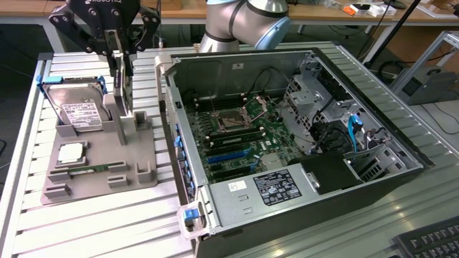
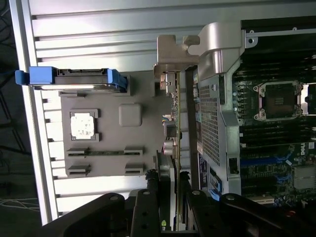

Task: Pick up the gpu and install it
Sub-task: 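Pick up the gpu and move the gpu toward the slot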

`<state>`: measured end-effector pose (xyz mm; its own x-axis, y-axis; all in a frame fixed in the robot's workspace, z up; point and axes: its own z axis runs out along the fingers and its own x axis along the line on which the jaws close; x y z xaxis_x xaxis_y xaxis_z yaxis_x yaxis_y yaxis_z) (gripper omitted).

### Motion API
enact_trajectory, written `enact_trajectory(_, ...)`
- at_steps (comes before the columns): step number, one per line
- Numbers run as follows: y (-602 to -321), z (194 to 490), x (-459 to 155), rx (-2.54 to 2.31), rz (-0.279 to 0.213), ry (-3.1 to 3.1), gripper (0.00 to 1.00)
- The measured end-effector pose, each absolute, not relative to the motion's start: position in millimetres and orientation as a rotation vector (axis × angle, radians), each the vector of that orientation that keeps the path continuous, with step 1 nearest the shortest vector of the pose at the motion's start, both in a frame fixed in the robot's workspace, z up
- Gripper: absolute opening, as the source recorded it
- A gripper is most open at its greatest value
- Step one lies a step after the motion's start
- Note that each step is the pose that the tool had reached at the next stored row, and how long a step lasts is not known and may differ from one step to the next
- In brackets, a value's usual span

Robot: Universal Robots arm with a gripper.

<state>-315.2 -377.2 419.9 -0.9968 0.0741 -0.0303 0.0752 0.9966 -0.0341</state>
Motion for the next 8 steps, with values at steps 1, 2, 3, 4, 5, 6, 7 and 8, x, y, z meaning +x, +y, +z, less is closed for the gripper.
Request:
enact_trajectory(1,-377.2,421.0,-315.2,0.116,-0.055,3.11,0.27)
enact_trajectory(2,-377.2,421.7,-315.2,0.116,-0.055,3.11,0.27)
enact_trajectory(3,-377.2,421.7,-315.2,0.116,-0.055,3.11,0.27)
enact_trajectory(4,-377.2,421.8,-315.2,0.116,-0.055,3.11,0.27)
enact_trajectory(5,-377.2,421.8,-315.2,0.116,-0.055,3.11,0.27)
enact_trajectory(6,-377.2,421.8,-315.2,0.116,-0.055,3.11,0.27)
enact_trajectory(7,-377.2,421.8,-315.2,0.116,-0.055,3.11,0.27)
enact_trajectory(8,-377.2,421.9,-315.1,0.116,-0.056,3.11,0.27)
